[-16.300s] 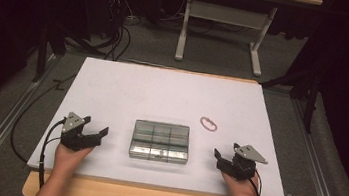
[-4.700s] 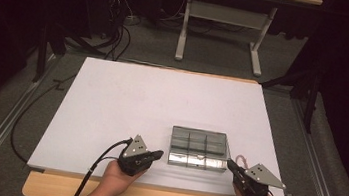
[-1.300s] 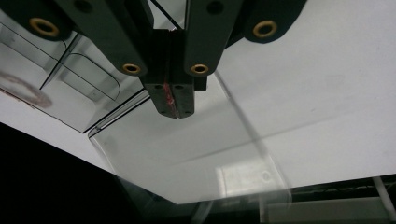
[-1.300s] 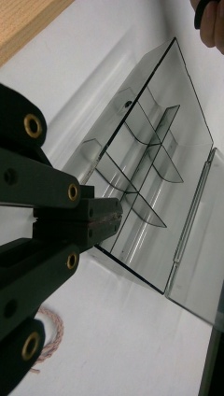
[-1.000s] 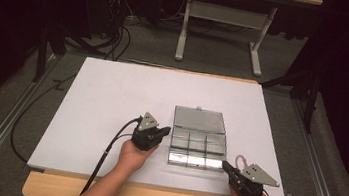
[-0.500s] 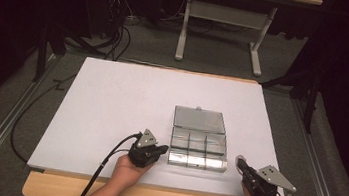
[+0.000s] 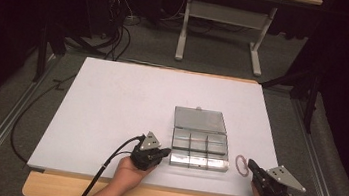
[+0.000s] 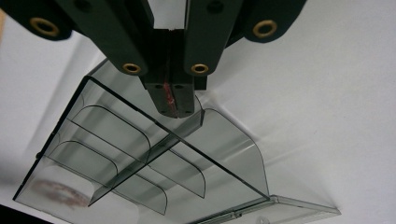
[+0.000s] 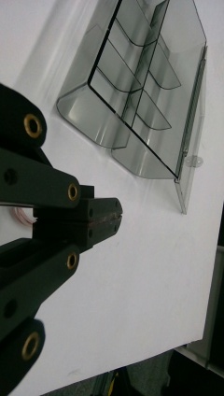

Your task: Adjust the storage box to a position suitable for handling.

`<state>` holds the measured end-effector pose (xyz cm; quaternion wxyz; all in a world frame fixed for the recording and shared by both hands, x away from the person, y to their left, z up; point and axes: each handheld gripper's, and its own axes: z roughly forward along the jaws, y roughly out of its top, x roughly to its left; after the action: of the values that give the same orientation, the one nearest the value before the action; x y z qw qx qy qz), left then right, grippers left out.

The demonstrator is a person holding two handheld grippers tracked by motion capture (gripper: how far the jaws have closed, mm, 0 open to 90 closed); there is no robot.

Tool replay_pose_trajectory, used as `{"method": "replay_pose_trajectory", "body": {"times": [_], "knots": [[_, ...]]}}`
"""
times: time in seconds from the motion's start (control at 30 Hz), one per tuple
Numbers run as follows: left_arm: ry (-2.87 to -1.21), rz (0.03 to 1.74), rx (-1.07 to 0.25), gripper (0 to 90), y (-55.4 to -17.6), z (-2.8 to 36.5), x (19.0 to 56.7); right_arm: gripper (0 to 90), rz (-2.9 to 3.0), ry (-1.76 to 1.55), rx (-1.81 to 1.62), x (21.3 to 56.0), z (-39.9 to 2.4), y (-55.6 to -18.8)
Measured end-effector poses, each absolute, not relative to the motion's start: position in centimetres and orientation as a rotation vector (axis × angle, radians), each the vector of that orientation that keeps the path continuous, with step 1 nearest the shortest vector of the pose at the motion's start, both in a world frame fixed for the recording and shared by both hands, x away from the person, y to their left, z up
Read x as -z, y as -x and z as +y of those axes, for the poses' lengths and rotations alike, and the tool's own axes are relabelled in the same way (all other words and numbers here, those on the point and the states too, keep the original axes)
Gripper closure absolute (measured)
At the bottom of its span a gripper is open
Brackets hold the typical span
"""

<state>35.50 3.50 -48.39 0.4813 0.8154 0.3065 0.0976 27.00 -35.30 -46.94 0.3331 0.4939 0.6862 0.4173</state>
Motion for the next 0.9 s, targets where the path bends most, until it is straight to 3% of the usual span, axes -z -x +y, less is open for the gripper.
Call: {"method": "replay_pose_trajectory", "body": {"times": [0.23,0.63,0.77,0.9], "knots": [[-1.932,0.82,-0.315,90.0,-36.9,6.8,47.9,90.0,1.794,-1.324,-1.064,47.3,-35.7,-27.2],[-1.918,1.026,-0.63,90.0,-39.3,19.9,47.5,90.0,1.812,-1.376,-0.984,48.0,-36.1,-27.7],[-1.889,1.075,-0.609,87.7,-39.3,22.6,48.6,89.3,1.824,-1.41,-0.973,48.2,-35.9,-28.3],[-1.81,1.059,-0.539,77.8,-39.2,23.4,48.6,88.1,1.851,-1.433,-0.93,48.1,-35.4,-28.7]]}}
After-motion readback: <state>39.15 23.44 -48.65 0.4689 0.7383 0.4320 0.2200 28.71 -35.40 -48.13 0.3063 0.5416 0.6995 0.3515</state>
